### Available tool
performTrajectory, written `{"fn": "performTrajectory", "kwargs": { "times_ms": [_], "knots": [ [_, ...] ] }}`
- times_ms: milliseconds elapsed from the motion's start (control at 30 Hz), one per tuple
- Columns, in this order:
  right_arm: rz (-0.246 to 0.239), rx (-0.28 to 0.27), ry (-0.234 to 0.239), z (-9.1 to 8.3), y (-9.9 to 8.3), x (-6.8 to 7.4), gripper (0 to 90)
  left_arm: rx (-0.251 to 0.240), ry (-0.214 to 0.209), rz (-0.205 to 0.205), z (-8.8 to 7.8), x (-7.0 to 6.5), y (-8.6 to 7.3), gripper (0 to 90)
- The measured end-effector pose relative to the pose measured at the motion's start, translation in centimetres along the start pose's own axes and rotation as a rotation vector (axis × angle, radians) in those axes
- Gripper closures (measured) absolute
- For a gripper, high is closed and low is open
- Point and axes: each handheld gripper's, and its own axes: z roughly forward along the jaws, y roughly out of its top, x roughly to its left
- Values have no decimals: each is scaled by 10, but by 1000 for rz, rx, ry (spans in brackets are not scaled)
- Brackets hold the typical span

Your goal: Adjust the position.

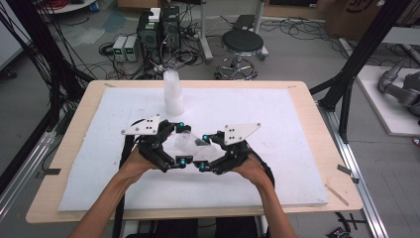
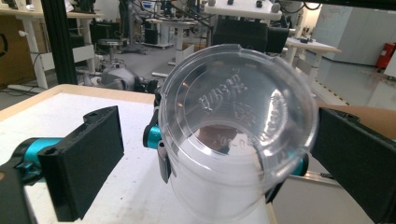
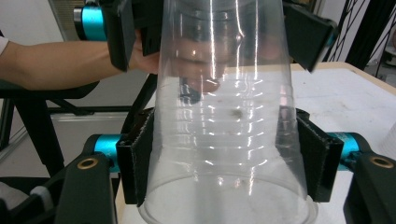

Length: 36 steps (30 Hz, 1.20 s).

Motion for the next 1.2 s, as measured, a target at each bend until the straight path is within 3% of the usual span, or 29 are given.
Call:
{"fn": "performTrajectory", "kwargs": {
  "times_ms": [67, 133, 200, 267, 333, 433, 633, 733, 900, 1200],
  "knots": [
    [-4, 3, -6, -1, 0, -1, 322, 47, 23, 16, -3, -1, 2, 27],
    [11, 23, -4, -3, -1, -1, 322, 139, 61, 50, -5, -3, 5, 27],
    [27, 49, -12, -5, -1, -3, 322, 243, 63, 70, -9, -5, 8, 27],
    [56, 116, -6, -9, 1, -6, 323, 329, 40, 55, -11, -4, 11, 27],
    [70, 166, -7, -10, 3, -8, 324, 421, 45, 51, -11, -3, 14, 27],
    [72, 265, 7, -10, 8, -11, 324, 591, 57, 74, -7, -2, 20, 27],
    [60, 463, 16, -5, 20, -14, 329, 769, 51, 87, 3, 2, 31, 27],
    [51, 546, 15, -1, 27, -15, 331, 815, 50, 97, 6, 3, 35, 27],
    [46, 610, 27, 3, 34, -15, 332, 878, 43, 104, 9, 4, 38, 27],
    [36, 631, 47, 7, 34, -15, 334, 862, 17, 92, 22, 7, 32, 28]
  ]
}}
